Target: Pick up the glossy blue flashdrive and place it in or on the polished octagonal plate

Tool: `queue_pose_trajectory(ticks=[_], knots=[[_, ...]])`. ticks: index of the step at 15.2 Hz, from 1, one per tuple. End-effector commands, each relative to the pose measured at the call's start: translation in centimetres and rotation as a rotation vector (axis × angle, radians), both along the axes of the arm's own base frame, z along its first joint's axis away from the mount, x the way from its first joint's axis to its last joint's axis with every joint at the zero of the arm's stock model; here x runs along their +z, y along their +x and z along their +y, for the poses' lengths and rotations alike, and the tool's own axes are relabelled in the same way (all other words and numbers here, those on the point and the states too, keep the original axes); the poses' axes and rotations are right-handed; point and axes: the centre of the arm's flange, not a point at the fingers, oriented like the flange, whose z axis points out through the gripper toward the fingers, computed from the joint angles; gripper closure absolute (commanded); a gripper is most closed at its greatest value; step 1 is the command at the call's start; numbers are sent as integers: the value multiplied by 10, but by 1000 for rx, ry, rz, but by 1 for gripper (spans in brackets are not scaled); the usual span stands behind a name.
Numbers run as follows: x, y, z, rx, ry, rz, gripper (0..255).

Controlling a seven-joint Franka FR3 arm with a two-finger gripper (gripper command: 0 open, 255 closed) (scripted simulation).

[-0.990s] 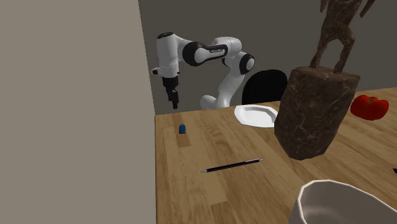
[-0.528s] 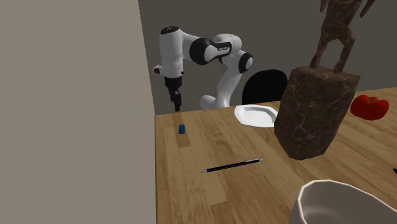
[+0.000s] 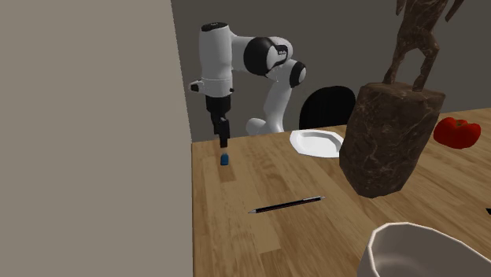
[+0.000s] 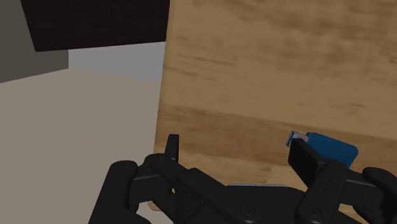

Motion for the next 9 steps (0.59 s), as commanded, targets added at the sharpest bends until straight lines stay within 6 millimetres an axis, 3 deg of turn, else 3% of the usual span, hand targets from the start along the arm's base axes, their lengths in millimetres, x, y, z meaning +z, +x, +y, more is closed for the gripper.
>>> queue_pose_trajectory(ticks=[1, 5, 9], knots=[[8, 2, 29, -7, 18, -5, 0], [22, 12, 75, -19, 28, -16, 0], [1, 12, 75, -19, 28, -16, 0]])
